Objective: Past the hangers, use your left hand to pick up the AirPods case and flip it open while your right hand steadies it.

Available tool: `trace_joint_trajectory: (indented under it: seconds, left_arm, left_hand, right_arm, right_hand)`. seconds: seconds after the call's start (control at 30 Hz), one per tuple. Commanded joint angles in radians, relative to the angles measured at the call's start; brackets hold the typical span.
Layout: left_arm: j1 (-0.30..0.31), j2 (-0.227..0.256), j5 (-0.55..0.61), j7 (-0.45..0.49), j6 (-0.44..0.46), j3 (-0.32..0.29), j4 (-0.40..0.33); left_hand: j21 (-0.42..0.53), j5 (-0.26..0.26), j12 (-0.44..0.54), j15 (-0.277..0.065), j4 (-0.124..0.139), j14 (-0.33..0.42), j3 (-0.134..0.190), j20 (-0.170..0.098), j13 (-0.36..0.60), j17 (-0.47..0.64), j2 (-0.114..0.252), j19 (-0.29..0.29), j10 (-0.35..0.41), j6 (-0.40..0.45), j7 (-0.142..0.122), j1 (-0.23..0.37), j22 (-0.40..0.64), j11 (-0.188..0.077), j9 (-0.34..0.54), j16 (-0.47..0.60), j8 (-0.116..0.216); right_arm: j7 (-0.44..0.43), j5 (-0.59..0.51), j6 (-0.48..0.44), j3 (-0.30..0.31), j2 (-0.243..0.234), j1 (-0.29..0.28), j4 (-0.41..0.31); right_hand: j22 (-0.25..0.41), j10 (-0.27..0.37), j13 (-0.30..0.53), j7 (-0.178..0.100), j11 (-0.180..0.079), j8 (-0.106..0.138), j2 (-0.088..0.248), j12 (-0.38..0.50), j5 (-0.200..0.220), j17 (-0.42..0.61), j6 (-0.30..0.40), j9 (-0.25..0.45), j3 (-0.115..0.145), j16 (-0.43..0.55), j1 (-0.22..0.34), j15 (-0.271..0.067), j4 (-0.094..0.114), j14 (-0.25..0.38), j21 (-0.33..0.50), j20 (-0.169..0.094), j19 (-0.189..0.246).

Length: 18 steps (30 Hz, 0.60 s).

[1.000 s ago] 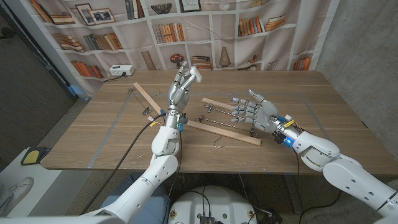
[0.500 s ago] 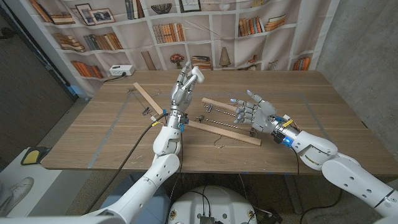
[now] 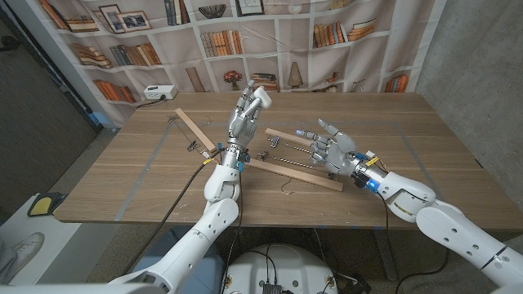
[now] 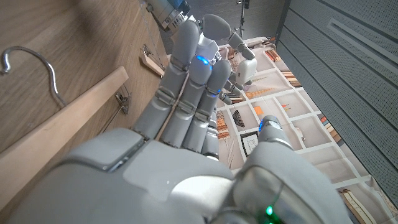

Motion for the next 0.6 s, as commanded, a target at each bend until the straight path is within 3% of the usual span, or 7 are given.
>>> trace_joint_trajectory:
  seconds: [0.03, 0.6]
  left_arm:
    - [-0.025, -0.044, -0.048, -0.086, 0.025, -0.018, 0.069]
    - [-0.032, -0.086, -0.135, -0.199, 0.127, -0.052, 0.096]
  left_hand:
    - [-0.001, 0.004, 0.004, -0.006, 0.002, 0.002, -0.003, 0.004, 0.198, 0.002, 0.011, -0.003, 0.134, 0.000, -0.007, 0.002, 0.003, -0.125, 0.002, 0.002, -0.002]
    - [-0.001, 0.008, 0.001, -0.005, 0.002, 0.004, -0.003, 0.004, 0.200, 0.002, 0.011, -0.005, 0.136, -0.002, -0.010, 0.002, 0.003, -0.125, 0.002, 0.001, -0.004]
  right_arm:
    - [0.001, 0.025, -0.019, -0.030, 0.037, 0.023, 0.005]
    - [0.005, 0.028, -0.019, -0.038, 0.046, 0.030, 0.004]
  right_hand:
    - [0.010, 0.028, 0.017, -0.003, -0.009, 0.004, -0.002, 0.023, 0.004, 0.056, 0.025, 0.002, 0.016, 0.033, 0.014, -0.025, 0.002, 0.032, 0.024, -0.021, 0.017]
    - [-0.001, -0.005, 0.034, 0.001, 0.018, -0.010, -0.006, 0.031, 0.003, 0.093, 0.013, 0.000, 0.026, 0.070, 0.009, -0.021, 0.007, 0.022, 0.035, -0.021, 0.000]
